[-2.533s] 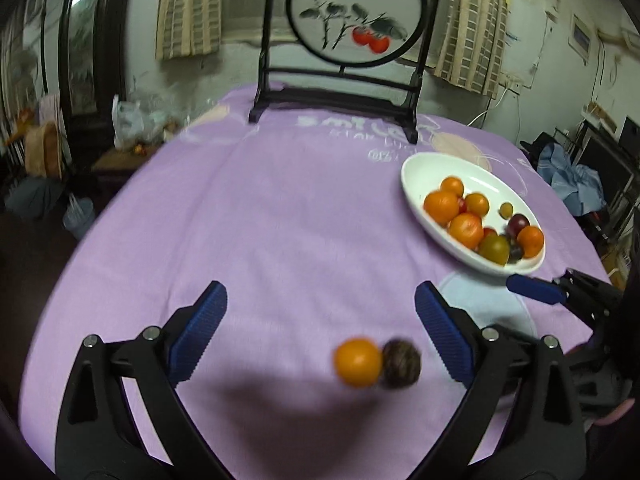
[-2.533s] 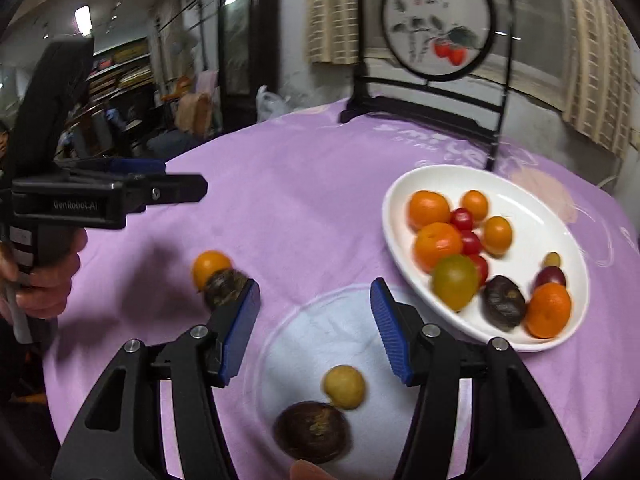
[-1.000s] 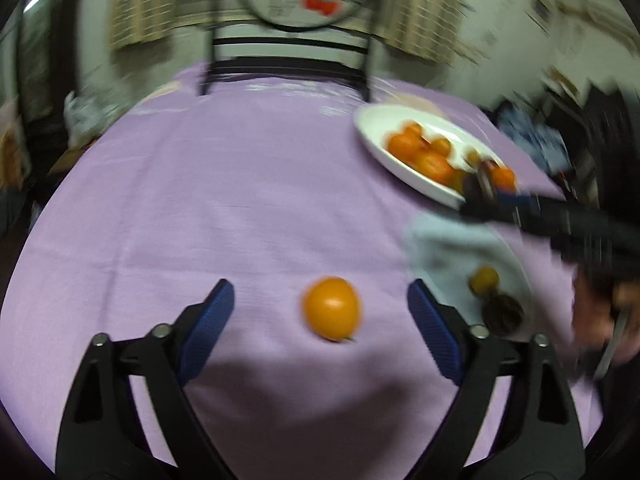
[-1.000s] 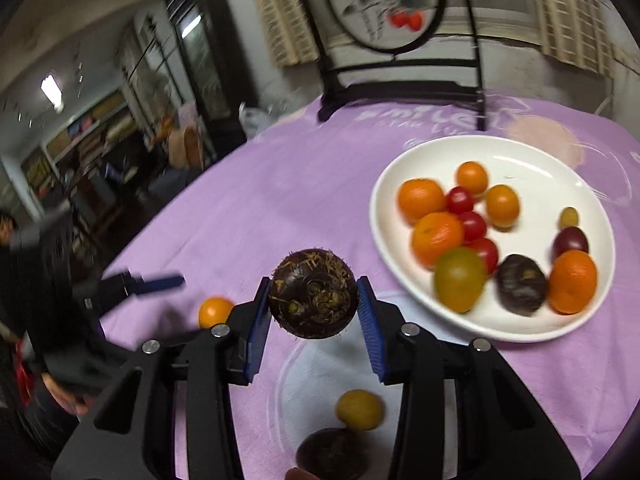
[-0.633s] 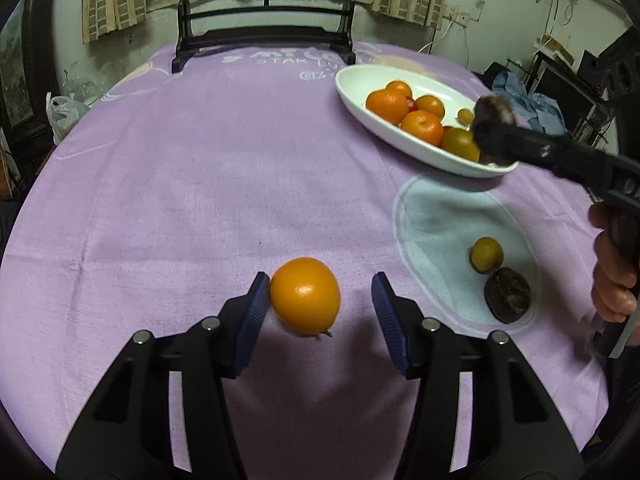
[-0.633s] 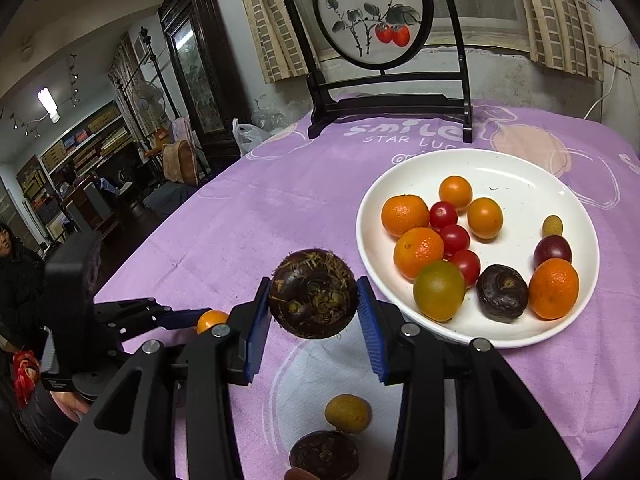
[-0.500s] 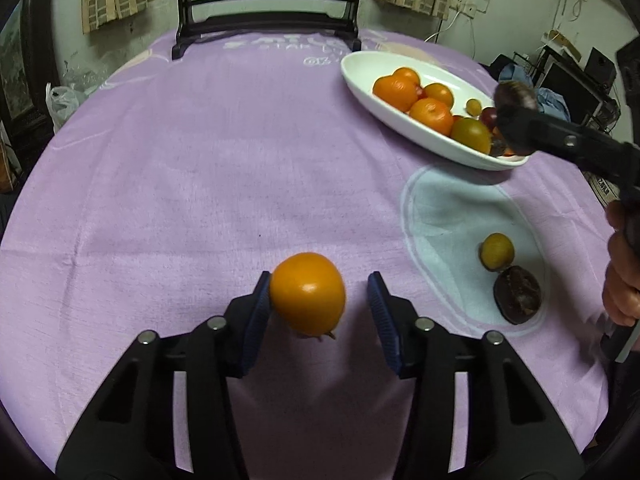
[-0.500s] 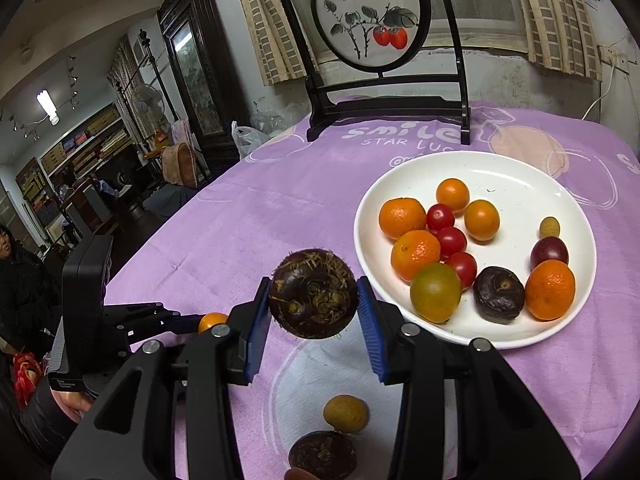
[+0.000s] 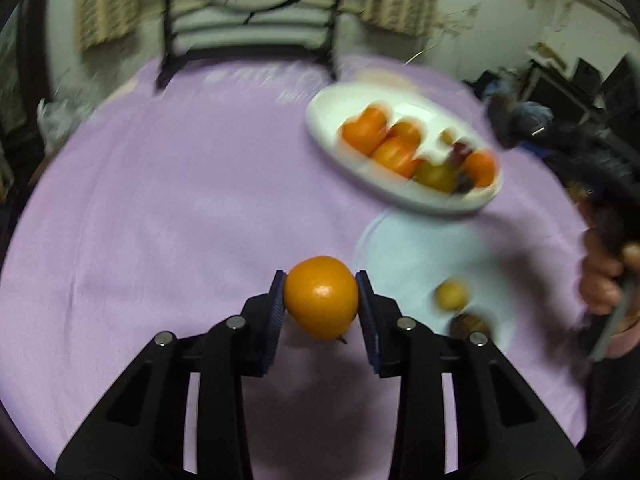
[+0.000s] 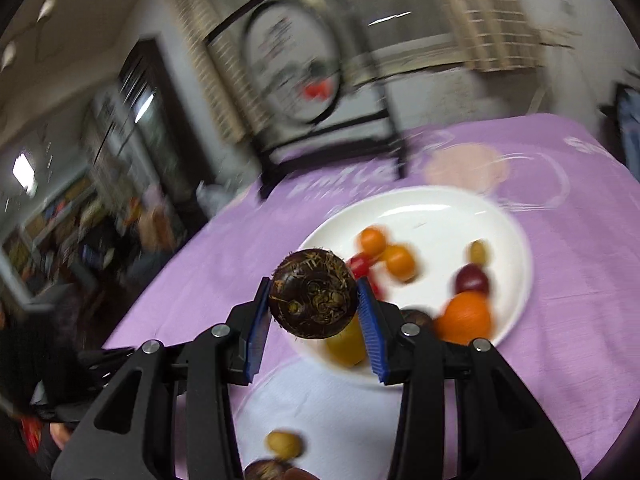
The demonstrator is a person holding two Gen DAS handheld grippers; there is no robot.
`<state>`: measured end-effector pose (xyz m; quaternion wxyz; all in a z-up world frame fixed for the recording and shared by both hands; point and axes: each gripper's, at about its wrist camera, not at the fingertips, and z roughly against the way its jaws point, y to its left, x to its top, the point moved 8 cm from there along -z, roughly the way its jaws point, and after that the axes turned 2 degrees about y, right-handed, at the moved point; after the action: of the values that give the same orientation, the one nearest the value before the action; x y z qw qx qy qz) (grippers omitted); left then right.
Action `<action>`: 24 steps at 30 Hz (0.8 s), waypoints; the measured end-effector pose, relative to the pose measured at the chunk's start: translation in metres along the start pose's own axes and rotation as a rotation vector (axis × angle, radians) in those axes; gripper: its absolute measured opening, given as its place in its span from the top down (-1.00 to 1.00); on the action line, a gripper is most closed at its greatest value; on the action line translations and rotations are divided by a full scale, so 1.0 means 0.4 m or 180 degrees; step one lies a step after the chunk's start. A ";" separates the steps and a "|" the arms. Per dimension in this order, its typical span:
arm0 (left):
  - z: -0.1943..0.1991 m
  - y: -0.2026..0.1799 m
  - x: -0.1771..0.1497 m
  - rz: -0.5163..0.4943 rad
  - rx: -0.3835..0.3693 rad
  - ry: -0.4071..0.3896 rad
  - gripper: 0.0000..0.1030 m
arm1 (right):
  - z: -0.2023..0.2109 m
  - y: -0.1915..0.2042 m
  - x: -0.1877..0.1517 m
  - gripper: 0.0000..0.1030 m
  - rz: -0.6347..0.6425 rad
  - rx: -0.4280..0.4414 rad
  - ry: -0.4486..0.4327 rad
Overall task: Organize fruits
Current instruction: 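Carry both fruits to the white plate and release them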
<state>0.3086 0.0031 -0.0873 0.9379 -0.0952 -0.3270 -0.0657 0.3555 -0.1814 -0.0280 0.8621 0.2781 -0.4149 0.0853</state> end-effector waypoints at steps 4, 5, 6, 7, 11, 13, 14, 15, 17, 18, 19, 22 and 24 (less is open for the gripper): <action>0.008 -0.100 0.154 -0.0269 -0.0130 -0.0234 0.32 | 0.016 -0.112 0.033 0.17 -0.0395 -0.0162 -0.0260; -0.004 -0.118 0.184 -0.0313 -0.0127 -0.0263 0.32 | 0.013 -0.128 0.034 0.17 -0.0423 -0.0203 -0.0270; -0.028 -0.140 0.225 -0.0346 -0.0146 -0.0272 0.32 | 0.007 -0.142 0.034 0.17 -0.0449 -0.0233 -0.0274; -0.047 -0.151 0.251 -0.0339 -0.0178 -0.0258 0.32 | -0.003 -0.155 0.033 0.17 -0.0466 -0.0252 -0.0261; -0.166 -0.183 0.337 -0.0333 -0.0107 -0.0127 0.32 | -0.039 -0.159 0.027 0.17 -0.0393 -0.0280 -0.0167; -0.226 -0.188 0.357 -0.0342 -0.0012 -0.0037 0.32 | -0.055 -0.155 0.019 0.18 -0.0325 -0.0287 -0.0105; -0.242 -0.185 0.359 -0.0340 0.0019 -0.0012 0.32 | -0.063 -0.155 0.017 0.18 -0.0297 -0.0294 -0.0072; -0.260 -0.182 0.363 -0.0340 0.0051 0.0014 0.32 | -0.068 -0.156 0.015 0.18 -0.0274 -0.0307 -0.0047; -0.287 -0.172 0.368 -0.0319 0.0143 0.0049 0.30 | -0.081 -0.158 0.011 0.17 -0.0274 -0.0288 0.0025; -0.291 -0.164 0.371 -0.0304 0.0200 0.0045 0.09 | -0.085 -0.160 0.010 0.09 -0.0278 -0.0302 0.0048; -0.287 -0.153 0.376 -0.0269 0.0260 0.0008 -0.46 | -0.084 -0.164 0.011 -0.02 -0.0268 -0.0366 0.0052; -0.228 -0.137 0.387 -0.0152 0.0340 -0.0248 -0.69 | -0.067 -0.157 0.023 -0.09 -0.0241 -0.0379 0.0012; -0.193 -0.129 0.380 -0.0125 0.0364 -0.0283 -0.74 | -0.056 -0.145 0.028 -0.09 -0.0253 -0.0310 0.0009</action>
<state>0.4635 -0.0733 -0.0444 0.9249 -0.0379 -0.3734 -0.0610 0.3996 -0.2183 -0.0546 0.8779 0.2521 -0.4059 0.0312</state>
